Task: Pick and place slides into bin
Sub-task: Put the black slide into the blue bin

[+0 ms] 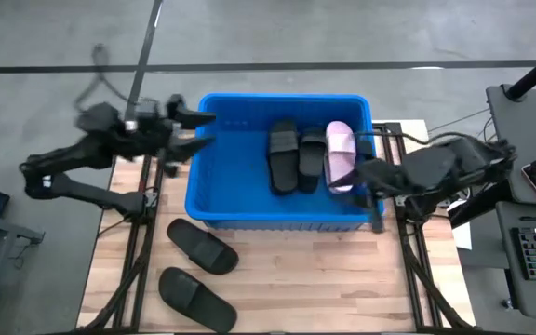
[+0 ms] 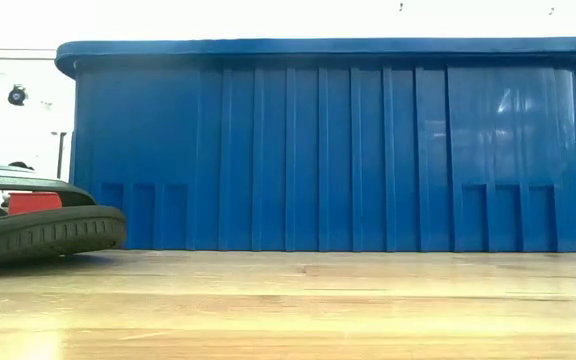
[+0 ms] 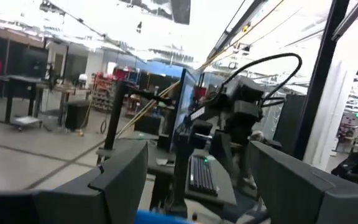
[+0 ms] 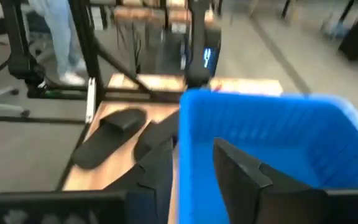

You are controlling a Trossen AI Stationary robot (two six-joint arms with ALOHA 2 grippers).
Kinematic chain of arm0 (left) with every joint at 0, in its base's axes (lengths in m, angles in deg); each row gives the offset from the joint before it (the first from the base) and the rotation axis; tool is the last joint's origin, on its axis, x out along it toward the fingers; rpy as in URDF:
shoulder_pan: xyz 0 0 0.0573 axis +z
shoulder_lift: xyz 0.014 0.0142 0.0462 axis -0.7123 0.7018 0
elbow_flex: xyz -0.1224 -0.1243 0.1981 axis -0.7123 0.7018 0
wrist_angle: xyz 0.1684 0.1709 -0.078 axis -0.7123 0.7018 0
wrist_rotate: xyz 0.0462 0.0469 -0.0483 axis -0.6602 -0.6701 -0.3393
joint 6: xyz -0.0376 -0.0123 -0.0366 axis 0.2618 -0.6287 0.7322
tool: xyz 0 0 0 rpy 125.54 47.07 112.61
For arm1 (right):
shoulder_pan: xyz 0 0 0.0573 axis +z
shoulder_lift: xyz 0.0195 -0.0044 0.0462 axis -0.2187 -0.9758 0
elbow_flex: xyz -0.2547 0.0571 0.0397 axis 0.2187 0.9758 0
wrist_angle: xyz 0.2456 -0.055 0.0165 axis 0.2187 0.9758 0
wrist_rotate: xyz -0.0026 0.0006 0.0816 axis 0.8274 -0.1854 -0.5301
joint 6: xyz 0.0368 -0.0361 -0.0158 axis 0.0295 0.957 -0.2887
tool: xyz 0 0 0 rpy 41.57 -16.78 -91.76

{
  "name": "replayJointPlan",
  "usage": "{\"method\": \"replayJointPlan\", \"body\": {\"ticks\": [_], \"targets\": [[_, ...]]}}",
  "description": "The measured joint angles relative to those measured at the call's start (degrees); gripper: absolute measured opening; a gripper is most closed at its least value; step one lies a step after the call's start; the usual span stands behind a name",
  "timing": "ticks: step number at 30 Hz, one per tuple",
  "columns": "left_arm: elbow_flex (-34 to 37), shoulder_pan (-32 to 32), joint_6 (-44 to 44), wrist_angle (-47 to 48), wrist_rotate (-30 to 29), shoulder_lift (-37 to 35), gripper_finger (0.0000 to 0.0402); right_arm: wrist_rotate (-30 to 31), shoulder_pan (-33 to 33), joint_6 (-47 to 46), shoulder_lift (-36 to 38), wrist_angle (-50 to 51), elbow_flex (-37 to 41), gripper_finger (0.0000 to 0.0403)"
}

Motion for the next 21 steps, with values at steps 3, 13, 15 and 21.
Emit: {"method": "replayJointPlan", "body": {"ticks": [3,13,15,21], "targets": [[-0.1,0.0,-0.2,-6.9,0.3,4.6,0.0262,0.0,-0.1,6.6,8.9,-7.7,9.3,0.0089],[-5.7,-3.3,-1.5,-13.2,2.0,16.0,0.0262,1.7,-3.1,9.1,38.1,-29.0,42.1,0.0039],[-7.3,-3.7,-1.1,-8.9,1.6,17.7,0.0262,4.3,-3.1,7.0,41.4,-30.1,46.4,0.0038],[-14.4,-5.9,8.3,9.7,1.3,18.6,0.0262,9.5,-3.1,3.5,46.4,-31.2,53.7,0.0044]]}}
